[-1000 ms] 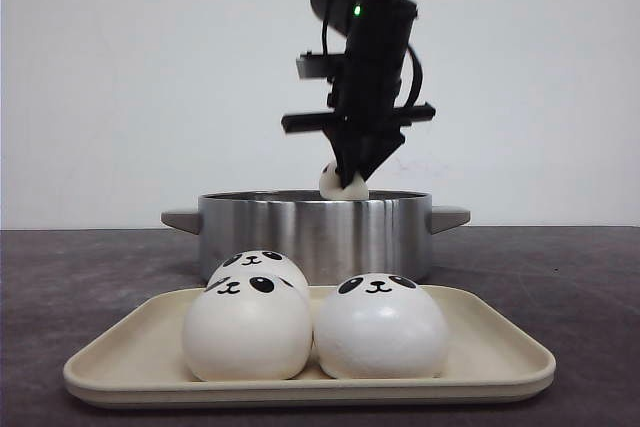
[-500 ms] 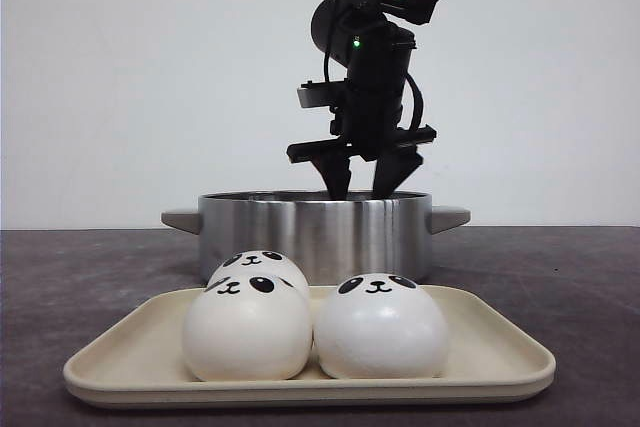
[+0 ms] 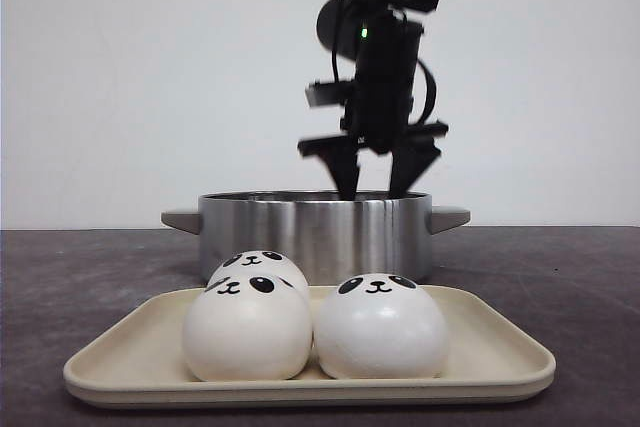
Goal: Steam buns
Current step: 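Lower the bun into the steamer and open the right gripper, then lower the left gripper onto the farther bun on the tray and close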
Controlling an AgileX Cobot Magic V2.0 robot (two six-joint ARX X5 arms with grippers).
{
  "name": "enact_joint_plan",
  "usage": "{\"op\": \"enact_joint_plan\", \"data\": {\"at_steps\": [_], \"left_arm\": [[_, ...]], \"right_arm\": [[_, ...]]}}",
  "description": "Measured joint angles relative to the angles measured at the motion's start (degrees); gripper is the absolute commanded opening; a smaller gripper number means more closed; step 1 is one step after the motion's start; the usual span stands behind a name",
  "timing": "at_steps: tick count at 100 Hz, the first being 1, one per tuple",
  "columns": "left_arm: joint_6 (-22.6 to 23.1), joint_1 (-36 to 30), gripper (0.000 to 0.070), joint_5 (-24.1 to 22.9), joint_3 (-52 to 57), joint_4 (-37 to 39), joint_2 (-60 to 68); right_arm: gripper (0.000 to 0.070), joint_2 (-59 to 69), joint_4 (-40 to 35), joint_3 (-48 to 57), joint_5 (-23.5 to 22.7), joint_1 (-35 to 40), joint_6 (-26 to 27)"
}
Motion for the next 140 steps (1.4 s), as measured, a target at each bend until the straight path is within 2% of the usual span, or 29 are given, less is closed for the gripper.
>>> {"op": "enact_joint_plan", "data": {"at_steps": [13,32,54,67,95,140], "left_arm": [[-1.09,-0.46,0.0634,2.91,0.00,0.33,4.04],[-3.23,-4.96,0.0635,3.06,0.00,1.03,14.64],[-5.68,-10.45,0.0638,1.25,0.22,4.48,27.76],[-6.58,-12.66,0.0638,-0.42,2.45,4.72,35.45],[-6.78,-16.70,0.0637,-5.60,10.99,4.92,49.75],[-6.97,-17.31,0.0631,-6.45,14.53,3.28,63.56]], "right_arm": [[0.0013,-9.07,-0.33,0.39,-0.09,1.22,0.28],[0.0013,-25.70,0.33,1.49,-0.09,5.57,0.68],[0.0012,-41.16,1.14,1.53,0.26,11.54,0.70],[0.0012,-47.25,1.31,1.55,2.43,12.72,1.38],[0.0012,-51.58,-0.37,1.55,3.39,12.76,2.01],[0.0012,-51.84,-4.79,1.55,4.46,12.90,2.64]]}}
